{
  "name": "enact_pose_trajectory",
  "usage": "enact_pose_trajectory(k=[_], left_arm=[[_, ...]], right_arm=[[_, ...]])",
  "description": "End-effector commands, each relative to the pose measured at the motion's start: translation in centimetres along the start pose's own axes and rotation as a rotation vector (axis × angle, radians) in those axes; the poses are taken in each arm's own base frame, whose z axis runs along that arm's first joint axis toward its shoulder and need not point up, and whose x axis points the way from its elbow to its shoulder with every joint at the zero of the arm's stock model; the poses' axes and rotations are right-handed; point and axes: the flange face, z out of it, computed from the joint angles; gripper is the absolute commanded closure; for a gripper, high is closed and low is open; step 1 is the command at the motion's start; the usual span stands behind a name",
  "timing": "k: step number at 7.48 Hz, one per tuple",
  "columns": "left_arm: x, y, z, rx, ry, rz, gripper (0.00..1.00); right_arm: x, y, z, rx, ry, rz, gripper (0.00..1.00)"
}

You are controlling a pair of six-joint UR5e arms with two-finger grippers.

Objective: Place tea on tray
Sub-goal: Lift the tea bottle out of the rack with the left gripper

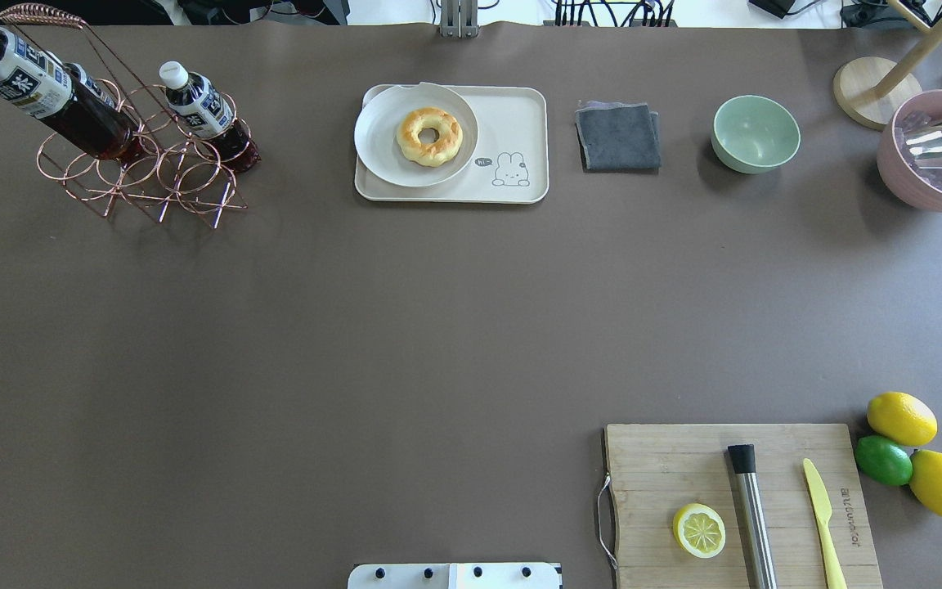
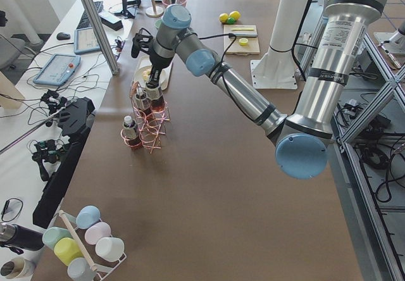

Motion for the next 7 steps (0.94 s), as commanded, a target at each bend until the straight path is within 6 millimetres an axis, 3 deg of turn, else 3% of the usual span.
enact_pose_trajectory(k=[1, 2, 4, 5, 7], left_arm=[[7.5, 5.5, -2.8, -0.061, 0.022, 0.02, 1.0], [11.7, 8.3, -0.8, -0.081, 0.001, -0.029, 1.0], [23.6, 12.5, 1.3, -0.084, -0.023, -0.073, 1.0], [28.3, 15.6, 2.4, -0.081, -0.027, -0.089, 1.0], [36.7, 23.4, 7.1, -0.033, -0.053, -0.044, 1.0]], right_arm=[[-0.2, -0.2, 0.0, 0.003, -0.009, -0.009, 0.0], [-0.6, -0.3, -0.2, 0.013, -0.029, -0.011, 0.0], [-1.4, -0.9, -1.1, 0.035, -0.032, -0.032, 0.0], [-1.6, -1.0, -1.3, 0.04, -0.039, -0.034, 0.0], [-1.9, -1.1, -1.4, 0.044, -0.054, -0.038, 0.0]])
